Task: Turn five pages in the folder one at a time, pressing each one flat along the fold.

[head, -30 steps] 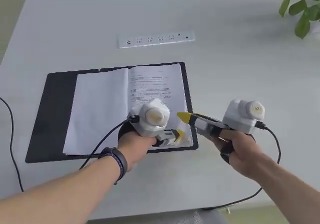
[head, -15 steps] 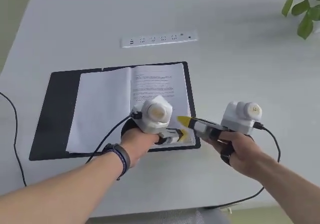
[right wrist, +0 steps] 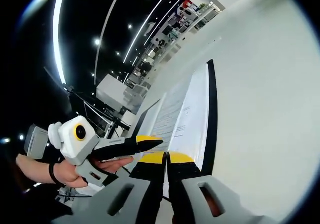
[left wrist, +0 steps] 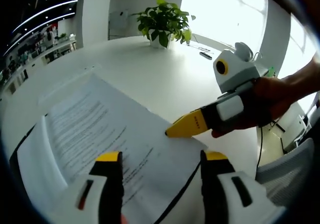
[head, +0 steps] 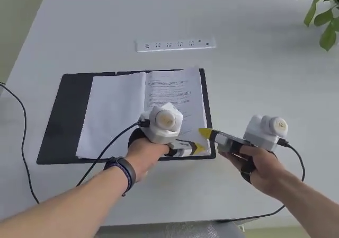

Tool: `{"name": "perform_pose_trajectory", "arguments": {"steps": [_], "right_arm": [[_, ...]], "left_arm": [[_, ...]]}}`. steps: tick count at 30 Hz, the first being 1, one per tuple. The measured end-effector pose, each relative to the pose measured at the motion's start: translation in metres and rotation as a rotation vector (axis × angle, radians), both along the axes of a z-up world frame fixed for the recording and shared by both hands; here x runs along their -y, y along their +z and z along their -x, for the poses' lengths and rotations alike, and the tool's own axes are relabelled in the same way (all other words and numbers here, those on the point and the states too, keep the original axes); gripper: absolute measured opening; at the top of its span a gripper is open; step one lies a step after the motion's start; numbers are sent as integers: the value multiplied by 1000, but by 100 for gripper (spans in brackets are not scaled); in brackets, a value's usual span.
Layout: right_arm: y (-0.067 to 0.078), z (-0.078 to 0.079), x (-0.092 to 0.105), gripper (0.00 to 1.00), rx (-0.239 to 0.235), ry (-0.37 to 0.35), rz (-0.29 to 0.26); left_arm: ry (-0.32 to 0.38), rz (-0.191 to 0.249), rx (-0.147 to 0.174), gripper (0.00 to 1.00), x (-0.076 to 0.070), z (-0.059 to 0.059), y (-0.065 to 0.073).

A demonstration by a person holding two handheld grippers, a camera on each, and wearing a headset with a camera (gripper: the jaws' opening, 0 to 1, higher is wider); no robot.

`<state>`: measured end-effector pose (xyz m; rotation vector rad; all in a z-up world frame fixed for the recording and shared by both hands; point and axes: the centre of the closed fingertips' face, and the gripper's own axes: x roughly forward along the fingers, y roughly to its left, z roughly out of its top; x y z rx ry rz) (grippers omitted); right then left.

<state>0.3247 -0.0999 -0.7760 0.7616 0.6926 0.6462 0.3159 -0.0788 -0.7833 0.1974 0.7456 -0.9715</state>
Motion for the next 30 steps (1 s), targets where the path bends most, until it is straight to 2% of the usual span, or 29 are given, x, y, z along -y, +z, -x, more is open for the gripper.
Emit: {"name": "perform_pose_trajectory", "arguments": {"steps": [8,10,14,18,21,25,30], "right_arm": [[7,-2,-4,0,7,-12,7],[9,-3,-4,0,9,-14,10],[17,-7,-6,0,-1,-44,-27],[24,-8,-14,0,17,-27,-13],[33,-12,-17,0,27,-37,-35],[45,-16,-24,0,53,-38,-40],[57,-19,-36,0,82,-17,-35]], "left_arm": [[18,15,12,66,-13,1,7],[32,17,5,65,-20,1,8],[67,41,6,66,-31,-3,14],[82,52,20,66,-44,-5,21],[86,44,47,67,-60,-6,28],[99,49,58,68,-78,-7,33],[112,40,75,69,-109,-6,37]]}}
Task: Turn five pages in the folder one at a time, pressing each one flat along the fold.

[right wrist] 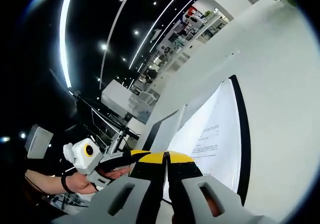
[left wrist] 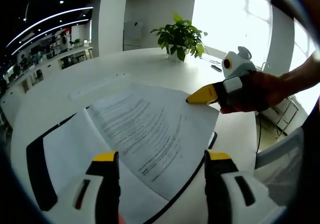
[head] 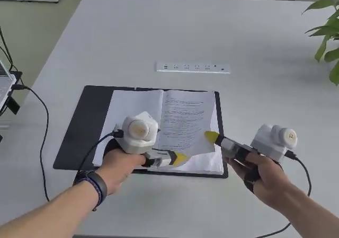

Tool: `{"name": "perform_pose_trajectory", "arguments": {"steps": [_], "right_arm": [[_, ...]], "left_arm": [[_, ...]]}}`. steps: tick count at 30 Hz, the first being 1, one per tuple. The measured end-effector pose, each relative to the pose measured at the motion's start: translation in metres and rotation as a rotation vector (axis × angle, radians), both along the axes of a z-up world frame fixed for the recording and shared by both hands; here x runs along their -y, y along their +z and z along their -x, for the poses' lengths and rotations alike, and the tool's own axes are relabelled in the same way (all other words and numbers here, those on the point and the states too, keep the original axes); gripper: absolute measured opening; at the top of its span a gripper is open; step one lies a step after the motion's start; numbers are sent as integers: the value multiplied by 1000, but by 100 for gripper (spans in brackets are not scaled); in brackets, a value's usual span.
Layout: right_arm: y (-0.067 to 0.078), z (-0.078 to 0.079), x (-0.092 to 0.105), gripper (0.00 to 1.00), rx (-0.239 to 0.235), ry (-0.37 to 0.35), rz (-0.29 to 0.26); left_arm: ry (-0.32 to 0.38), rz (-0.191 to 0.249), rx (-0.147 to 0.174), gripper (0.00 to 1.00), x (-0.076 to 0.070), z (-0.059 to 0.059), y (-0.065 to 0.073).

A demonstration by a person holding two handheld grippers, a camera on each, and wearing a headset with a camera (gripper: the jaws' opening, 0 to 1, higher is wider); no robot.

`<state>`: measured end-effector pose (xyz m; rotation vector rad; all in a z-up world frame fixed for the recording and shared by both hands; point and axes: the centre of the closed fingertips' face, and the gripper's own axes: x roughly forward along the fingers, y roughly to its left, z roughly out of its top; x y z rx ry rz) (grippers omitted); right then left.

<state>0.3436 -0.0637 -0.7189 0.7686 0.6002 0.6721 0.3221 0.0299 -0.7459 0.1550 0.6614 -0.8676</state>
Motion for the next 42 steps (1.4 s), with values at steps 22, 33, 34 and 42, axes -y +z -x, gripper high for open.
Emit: {"name": "perform_pose_trajectory", "arguments": {"steps": [22,33,34,42], "right_arm": [[46,-9,-104,0,106,148,-14],[52,-4,-160,0,122,241,-20],[52,-4,-163,0,122,248,-19],[50,1,-198,0,115,307,-18]], "left_arm": [[151,26,51,74,-115,9,18],[210,26,65,75,-160,21,23],[216,28,65,75,-163,22,23],[263,36,77,76,-192,29,27]]}}
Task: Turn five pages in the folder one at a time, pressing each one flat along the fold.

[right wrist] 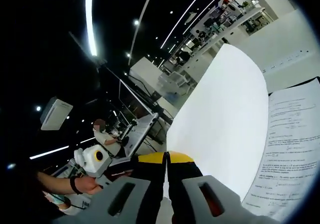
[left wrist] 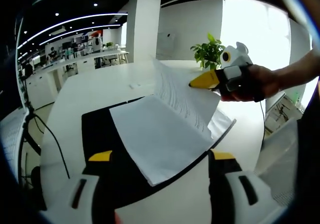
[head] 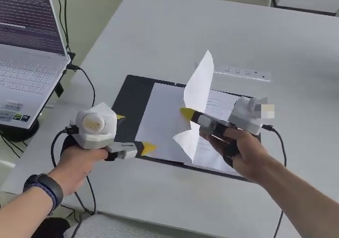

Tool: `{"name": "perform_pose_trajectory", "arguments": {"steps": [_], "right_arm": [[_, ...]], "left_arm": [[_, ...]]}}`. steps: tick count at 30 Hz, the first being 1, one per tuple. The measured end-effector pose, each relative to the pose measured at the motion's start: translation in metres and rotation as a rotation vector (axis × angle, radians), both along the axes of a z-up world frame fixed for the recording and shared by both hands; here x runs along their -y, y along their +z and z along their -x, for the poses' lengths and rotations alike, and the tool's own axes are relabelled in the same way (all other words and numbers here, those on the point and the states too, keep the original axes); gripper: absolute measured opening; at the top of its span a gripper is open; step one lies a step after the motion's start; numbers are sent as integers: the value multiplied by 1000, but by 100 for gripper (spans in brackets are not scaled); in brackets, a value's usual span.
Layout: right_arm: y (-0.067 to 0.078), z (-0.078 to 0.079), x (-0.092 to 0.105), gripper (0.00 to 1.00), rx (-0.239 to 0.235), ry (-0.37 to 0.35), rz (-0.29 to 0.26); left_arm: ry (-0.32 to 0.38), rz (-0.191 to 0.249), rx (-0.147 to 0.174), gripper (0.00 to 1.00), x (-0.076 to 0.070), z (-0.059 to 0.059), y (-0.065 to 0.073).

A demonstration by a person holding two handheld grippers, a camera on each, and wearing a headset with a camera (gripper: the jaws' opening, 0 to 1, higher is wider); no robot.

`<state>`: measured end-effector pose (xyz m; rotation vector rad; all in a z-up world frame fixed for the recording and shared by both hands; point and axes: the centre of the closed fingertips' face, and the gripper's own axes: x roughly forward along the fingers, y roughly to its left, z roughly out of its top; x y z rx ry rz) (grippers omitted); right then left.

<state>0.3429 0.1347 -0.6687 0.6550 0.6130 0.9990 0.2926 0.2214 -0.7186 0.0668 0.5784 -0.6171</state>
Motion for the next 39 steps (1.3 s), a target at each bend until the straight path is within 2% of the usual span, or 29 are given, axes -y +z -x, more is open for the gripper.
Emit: {"name": "perform_pose_trajectory", "arguments": {"steps": [8,21,33,39], "right_arm": [[-13,5,-27,0,-28,46,19],[-45,6,-63,0,-99,87,62],[-85,4,-82,0,-184,88,103],[-112,4,-88,0,-196,91,170]], "left_arm": [[46,25,15,77,-22,4,8],[69,41,42,81,-32,24,31],[98,63,43,81,-42,31,33],[89,65,44,81,-40,33,34]]}}
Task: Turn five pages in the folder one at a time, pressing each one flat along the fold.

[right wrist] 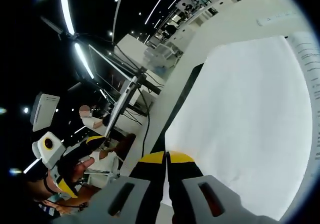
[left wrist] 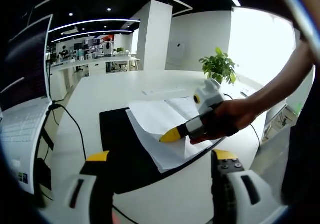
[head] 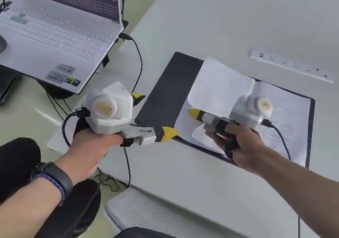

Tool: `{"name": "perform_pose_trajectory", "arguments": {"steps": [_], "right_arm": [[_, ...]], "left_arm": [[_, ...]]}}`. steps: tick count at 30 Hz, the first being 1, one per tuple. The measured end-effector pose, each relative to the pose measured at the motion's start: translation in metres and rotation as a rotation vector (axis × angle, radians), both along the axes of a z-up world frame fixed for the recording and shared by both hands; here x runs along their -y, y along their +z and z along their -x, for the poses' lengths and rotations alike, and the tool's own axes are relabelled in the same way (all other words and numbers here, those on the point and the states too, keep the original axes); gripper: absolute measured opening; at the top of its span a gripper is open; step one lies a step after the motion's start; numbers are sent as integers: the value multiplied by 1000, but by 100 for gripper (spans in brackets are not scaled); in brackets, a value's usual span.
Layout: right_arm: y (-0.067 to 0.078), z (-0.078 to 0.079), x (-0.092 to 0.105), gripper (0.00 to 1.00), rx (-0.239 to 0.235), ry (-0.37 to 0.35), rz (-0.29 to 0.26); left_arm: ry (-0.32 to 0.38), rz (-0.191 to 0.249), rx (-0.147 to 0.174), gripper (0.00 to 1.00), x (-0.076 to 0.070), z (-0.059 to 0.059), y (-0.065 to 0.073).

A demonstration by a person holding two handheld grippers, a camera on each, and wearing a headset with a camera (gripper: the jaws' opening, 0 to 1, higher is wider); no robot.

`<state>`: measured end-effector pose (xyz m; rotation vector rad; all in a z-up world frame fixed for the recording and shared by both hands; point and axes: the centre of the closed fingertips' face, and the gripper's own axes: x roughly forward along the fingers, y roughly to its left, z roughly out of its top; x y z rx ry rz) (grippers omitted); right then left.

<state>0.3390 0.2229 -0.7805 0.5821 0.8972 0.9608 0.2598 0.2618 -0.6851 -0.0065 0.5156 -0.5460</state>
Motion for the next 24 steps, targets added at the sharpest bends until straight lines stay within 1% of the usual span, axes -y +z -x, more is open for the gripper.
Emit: {"name": "perform_pose_trajectory", "arguments": {"steps": [3,4,5,6,7,9,11,13,16,19,24], "right_arm": [[-11,-2,-3,0,-25,-12,15],[-13,-2,-4,1,-29,-13,18],[-18,0,-5,3,-39,-13,32],[-23,1,-6,7,-45,-6,46],[-26,3,-7,10,-41,1,56],[-32,8,-10,16,-39,18,77],[-31,12,-11,18,-39,18,72],[-29,13,-11,18,-38,6,68],[-29,12,-10,18,-51,-5,55],[-26,14,-11,22,-57,1,46],[-24,15,-13,28,-47,14,37]], "left_arm": [[0,5,-5,81,0,2,-1],[-1,5,-6,81,0,2,-1],[-4,4,-8,81,0,3,-2],[-6,0,-10,81,0,4,-3],[-7,-6,-12,81,-1,5,-5],[-5,-4,-15,81,-2,5,-7],[2,2,-20,81,-4,5,-9],[3,2,-25,81,-4,5,-10],[1,1,-28,81,-4,5,-11],[-5,-1,-32,81,-1,3,-13],[-17,-4,-37,80,5,1,-15]]}}
